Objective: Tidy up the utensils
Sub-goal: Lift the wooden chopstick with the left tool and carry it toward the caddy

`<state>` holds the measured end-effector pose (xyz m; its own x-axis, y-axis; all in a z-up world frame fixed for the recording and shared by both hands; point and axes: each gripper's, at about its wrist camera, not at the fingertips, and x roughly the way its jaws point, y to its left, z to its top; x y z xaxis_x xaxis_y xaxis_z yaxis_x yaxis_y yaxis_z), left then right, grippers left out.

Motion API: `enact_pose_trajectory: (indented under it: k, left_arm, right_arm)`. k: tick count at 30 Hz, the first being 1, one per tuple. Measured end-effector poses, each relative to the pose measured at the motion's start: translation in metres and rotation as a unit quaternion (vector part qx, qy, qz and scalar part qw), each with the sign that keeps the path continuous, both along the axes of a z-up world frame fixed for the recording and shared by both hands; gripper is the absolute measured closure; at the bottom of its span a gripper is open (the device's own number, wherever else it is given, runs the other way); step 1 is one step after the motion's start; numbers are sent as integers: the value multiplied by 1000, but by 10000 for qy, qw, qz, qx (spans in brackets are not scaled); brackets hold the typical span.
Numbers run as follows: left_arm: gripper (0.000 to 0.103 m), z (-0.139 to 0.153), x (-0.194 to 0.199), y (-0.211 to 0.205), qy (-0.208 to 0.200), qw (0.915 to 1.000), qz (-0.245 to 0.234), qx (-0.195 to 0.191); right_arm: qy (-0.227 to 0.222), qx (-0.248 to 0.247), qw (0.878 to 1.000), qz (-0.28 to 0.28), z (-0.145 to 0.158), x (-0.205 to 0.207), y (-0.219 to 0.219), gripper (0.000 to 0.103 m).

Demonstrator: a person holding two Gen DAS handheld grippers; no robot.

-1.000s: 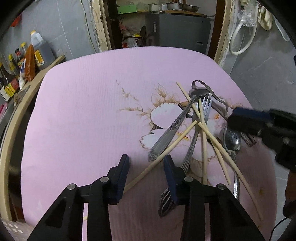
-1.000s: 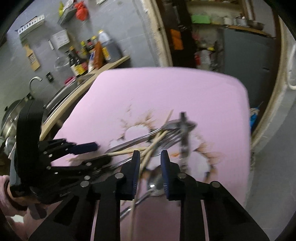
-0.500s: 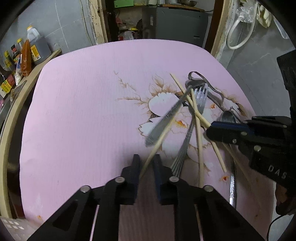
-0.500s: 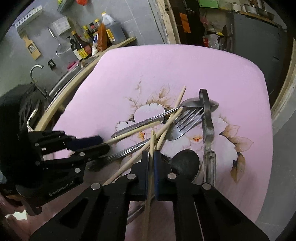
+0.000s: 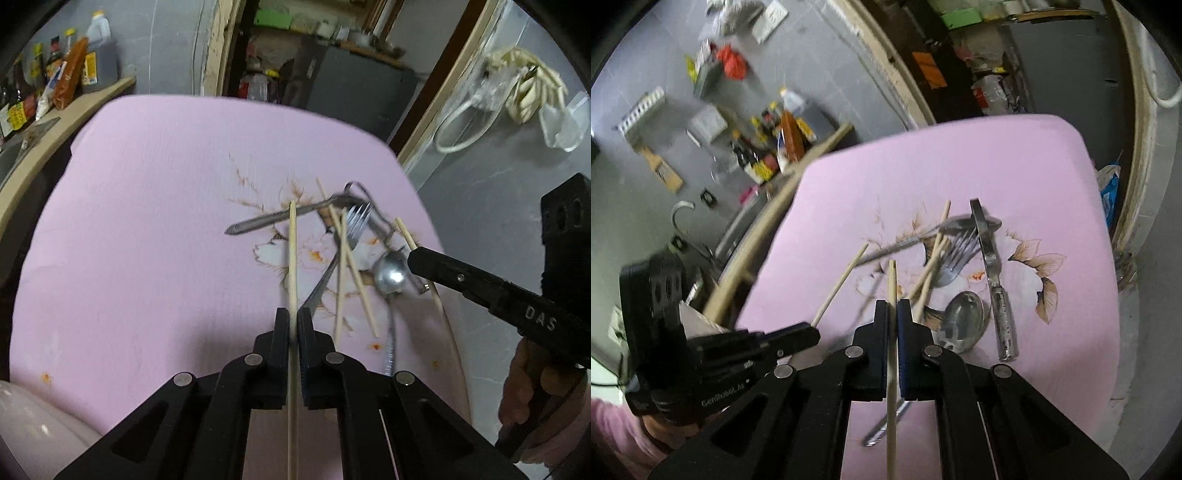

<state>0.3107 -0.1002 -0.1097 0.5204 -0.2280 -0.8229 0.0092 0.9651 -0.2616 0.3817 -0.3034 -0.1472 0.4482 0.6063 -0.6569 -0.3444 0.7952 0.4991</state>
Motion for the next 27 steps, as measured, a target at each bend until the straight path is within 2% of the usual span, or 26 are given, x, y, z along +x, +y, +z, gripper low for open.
enact_pose_trajectory:
  k: [9,13,20,27]
  left_arm:
    - [98,52,-35,23,-844,9946,237,-563]
    - [98,82,-52,40,-1150,9909,297,-626]
    - [98,127,-81,86,-1679,9835,397,-537]
    - [98,153,-122,146,-2155,9735,678,-358]
  right_arm:
    - [-656,83,9977,-174,51,-27,17,99]
    - [-922,203,9954,-161,78,-40,29,99]
    - [-1380,430,9894,-101,120,-65,74,99]
    - [-1830,744,9803,-85,148,-99,133,99]
